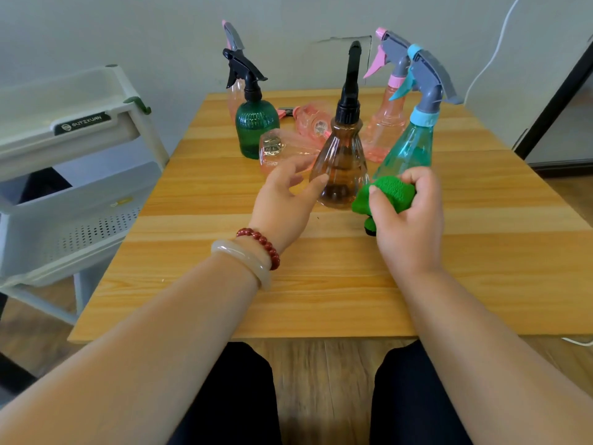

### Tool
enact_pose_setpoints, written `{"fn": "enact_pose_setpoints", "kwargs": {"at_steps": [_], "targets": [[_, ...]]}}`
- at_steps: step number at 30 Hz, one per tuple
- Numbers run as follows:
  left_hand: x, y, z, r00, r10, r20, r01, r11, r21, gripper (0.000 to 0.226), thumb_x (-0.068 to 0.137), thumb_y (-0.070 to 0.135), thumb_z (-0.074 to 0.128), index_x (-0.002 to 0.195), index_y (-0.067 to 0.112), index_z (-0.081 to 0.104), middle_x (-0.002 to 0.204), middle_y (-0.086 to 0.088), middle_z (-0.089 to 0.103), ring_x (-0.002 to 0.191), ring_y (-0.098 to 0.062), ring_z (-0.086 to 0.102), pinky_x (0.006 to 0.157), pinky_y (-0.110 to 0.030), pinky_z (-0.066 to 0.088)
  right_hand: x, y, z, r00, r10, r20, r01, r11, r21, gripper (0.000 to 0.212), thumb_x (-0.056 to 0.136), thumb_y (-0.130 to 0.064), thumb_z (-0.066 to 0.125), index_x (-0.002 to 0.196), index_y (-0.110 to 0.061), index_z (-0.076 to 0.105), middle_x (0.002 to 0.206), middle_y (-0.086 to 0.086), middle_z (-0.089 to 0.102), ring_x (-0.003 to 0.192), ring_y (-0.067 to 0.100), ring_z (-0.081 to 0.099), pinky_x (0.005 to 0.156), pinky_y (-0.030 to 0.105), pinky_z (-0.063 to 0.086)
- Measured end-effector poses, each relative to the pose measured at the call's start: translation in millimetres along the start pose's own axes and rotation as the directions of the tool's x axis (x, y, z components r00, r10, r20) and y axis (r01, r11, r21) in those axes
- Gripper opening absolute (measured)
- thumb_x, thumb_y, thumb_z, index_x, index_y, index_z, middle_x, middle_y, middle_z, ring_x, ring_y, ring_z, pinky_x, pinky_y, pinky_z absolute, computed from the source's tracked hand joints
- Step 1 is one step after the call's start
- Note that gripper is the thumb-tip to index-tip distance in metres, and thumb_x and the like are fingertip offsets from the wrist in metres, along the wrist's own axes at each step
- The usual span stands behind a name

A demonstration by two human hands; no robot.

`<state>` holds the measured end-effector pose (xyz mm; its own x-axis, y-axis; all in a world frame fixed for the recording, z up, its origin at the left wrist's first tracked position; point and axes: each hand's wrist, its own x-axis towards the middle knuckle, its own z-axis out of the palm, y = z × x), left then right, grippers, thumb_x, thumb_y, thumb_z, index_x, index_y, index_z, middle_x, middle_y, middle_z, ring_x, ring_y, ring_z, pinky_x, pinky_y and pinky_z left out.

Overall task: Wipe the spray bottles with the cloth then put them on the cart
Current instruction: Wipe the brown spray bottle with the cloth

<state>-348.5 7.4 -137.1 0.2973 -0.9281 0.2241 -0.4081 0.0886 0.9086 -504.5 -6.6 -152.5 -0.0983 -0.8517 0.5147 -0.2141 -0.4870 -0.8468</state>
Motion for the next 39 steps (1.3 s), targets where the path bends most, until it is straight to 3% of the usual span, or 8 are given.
{"fn": "enact_pose_setpoints", "kwargs": {"at_steps": [5, 10, 18, 22, 29, 34, 36, 39], "targets": [[19, 4, 20, 0.994, 0.101, 0.030, -0.104, 0.979, 0.174, 0.068, 0.089, 0.036, 0.071, 0.146, 0.021, 0.039, 0.139, 0.007, 0.043, 0.132, -0.010, 0.037, 0.114, -0.032, 0.031, 1, 18, 2, 0.993, -0.114, -0.018, 0.113, 0.992, -0.061, 0.025, 0.083, -0.019, 0.064, 0.093, -0.013, 0.042, 0.077, -0.012, 0.043, 0.064, -0.002, 0.043, 0.058, 0.014, 0.036], [34, 1, 34, 0.998, -0.007, 0.061, -0.001, 0.991, 0.134, 0.091, 0.080, 0.044, 0.078, 0.152, 0.019, 0.028, 0.146, -0.003, 0.043, 0.135, -0.018, 0.041, 0.113, -0.043, 0.039, 3, 25, 1, 0.994, -0.106, -0.032, 0.103, 0.991, -0.080, 0.025, 0.084, -0.019, 0.064, 0.093, -0.012, 0.043, 0.077, -0.012, 0.042, 0.064, -0.004, 0.043, 0.057, 0.011, 0.033], [37, -5, 33, 0.999, 0.032, 0.033, -0.040, 0.963, 0.268, 0.073, 0.081, 0.043, 0.077, 0.141, 0.017, 0.044, 0.128, 0.003, 0.048, 0.115, -0.008, 0.044, 0.099, -0.022, 0.037, 1, 24, 2, 0.995, -0.093, -0.016, 0.093, 0.994, -0.050, 0.025, 0.084, -0.016, 0.065, 0.092, -0.011, 0.041, 0.072, -0.010, 0.044, 0.058, 0.007, 0.045, 0.050, 0.024, 0.038], [32, -4, 23, 0.997, 0.072, 0.033, -0.079, 0.952, 0.296, 0.058, 0.080, 0.036, 0.076, 0.130, 0.018, 0.051, 0.116, 0.007, 0.052, 0.111, -0.010, 0.048, 0.100, -0.028, 0.044, 0, 21, 2, 0.996, -0.090, -0.024, 0.088, 0.994, -0.060, 0.025, 0.084, -0.018, 0.065, 0.092, -0.012, 0.042, 0.073, -0.009, 0.045, 0.059, 0.007, 0.045, 0.051, 0.024, 0.039], [5, -12, -14, 0.993, -0.002, 0.122, -0.025, 0.975, 0.219, 0.082, 0.087, 0.023, 0.072, 0.152, 0.024, 0.023, 0.115, 0.029, 0.046, 0.096, 0.014, 0.052, 0.082, -0.003, 0.041, -5, 14, 2, 0.999, -0.041, 0.031, 0.043, 0.997, -0.070, 0.026, 0.084, -0.024, 0.065, 0.094, -0.018, 0.042, 0.078, -0.002, 0.051, 0.064, 0.026, 0.055, 0.055, 0.044, 0.048], [5, 1, -17, 0.997, 0.032, 0.077, -0.046, 0.981, 0.188, 0.097, 0.083, 0.041, 0.076, 0.157, 0.022, 0.015, 0.157, 0.002, 0.031, 0.142, -0.008, 0.030, 0.102, -0.017, 0.027, -9, 8, 6, 0.992, -0.100, 0.081, 0.106, 0.992, -0.072, 0.028, 0.086, -0.014, 0.069, 0.094, -0.011, 0.042, 0.076, -0.013, 0.042, 0.061, 0.004, 0.046, 0.054, 0.025, 0.040], [6, 5, -15, 0.997, 0.027, 0.075, -0.040, 0.982, 0.183, 0.089, 0.085, 0.039, 0.074, 0.154, 0.022, 0.021, 0.151, 0.003, 0.038, 0.137, -0.008, 0.035, 0.100, -0.016, 0.029, -9, 6, 6, 0.993, -0.086, 0.080, 0.092, 0.993, -0.069, 0.028, 0.087, -0.010, 0.070, 0.093, -0.010, 0.043, 0.074, -0.013, 0.043, 0.060, -0.005, 0.046, 0.053, 0.017, 0.037], [6, 4, -15, 0.997, 0.032, 0.076, -0.044, 0.987, 0.157, 0.068, 0.087, 0.031, 0.073, 0.144, 0.022, 0.036, 0.123, 0.012, 0.051, 0.115, -0.005, 0.049, 0.096, -0.021, 0.042, -10, 0, 4, 0.998, -0.009, 0.063, 0.010, 1.000, -0.003, 0.027, 0.088, -0.013, 0.070, 0.090, -0.019, 0.044, 0.075, -0.012, 0.046, 0.060, -0.002, 0.049, 0.056, 0.030, 0.046]]}}
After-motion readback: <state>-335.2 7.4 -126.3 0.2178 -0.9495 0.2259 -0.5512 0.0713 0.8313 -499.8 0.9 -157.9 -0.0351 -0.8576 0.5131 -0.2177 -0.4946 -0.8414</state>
